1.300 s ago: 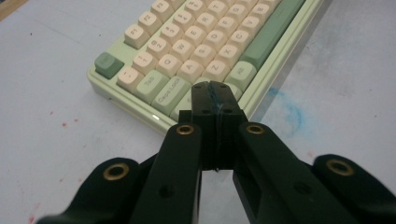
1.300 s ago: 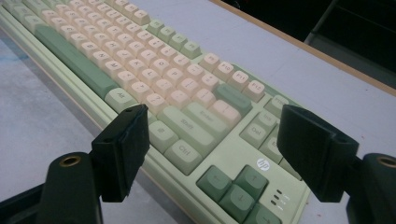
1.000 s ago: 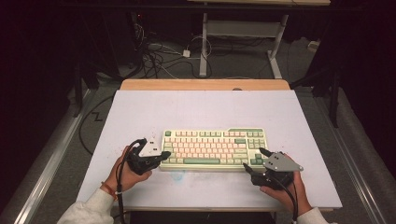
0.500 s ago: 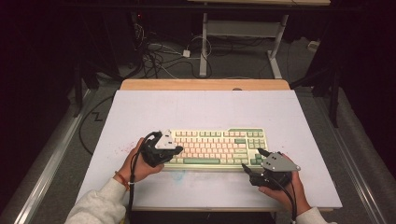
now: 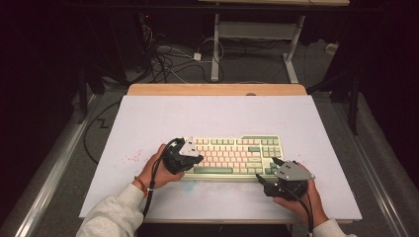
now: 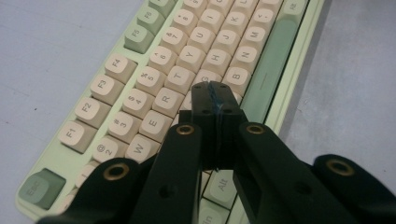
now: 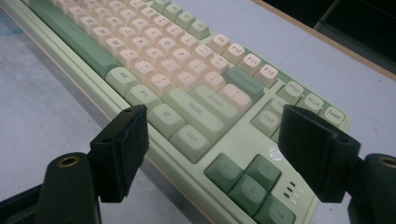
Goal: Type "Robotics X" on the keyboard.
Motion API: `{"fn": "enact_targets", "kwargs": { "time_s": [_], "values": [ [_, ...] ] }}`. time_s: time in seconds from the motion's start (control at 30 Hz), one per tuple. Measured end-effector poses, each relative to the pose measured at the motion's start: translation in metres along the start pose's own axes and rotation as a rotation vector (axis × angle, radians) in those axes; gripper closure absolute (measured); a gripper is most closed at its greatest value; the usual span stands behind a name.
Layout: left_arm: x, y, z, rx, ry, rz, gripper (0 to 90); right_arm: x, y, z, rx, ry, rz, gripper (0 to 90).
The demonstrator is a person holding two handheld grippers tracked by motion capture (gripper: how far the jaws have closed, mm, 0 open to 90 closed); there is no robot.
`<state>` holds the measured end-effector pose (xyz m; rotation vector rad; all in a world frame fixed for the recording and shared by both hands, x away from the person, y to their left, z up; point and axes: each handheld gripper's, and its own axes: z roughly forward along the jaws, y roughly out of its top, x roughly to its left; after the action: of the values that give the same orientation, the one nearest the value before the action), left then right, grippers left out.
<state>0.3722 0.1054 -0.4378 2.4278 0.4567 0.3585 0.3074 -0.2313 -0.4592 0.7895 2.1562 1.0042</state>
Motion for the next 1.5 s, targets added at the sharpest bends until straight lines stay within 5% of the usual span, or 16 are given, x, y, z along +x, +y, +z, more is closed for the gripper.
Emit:
{"fn": "enact_targets", "kwargs": {
  "time_s": [0.43, 1.0, 1.5],
  "values": [
    [-0.002, 0.000, 0.012, 0.035, -0.018, 0.013, 87.9, 0.000, 0.000, 0.001, 0.003, 0.009, -0.008, 25.5],
    [-0.003, -0.001, 0.018, 0.068, 0.015, 0.036, 87.6, 0.001, -0.001, 0.001, 0.013, 0.033, -0.012, 25.6],
    [-0.001, -0.007, 0.000, -0.012, 0.053, 0.013, 81.9, 0.001, 0.000, 0.001, 0.008, 0.032, -0.012, 25.6]
  ]
}}
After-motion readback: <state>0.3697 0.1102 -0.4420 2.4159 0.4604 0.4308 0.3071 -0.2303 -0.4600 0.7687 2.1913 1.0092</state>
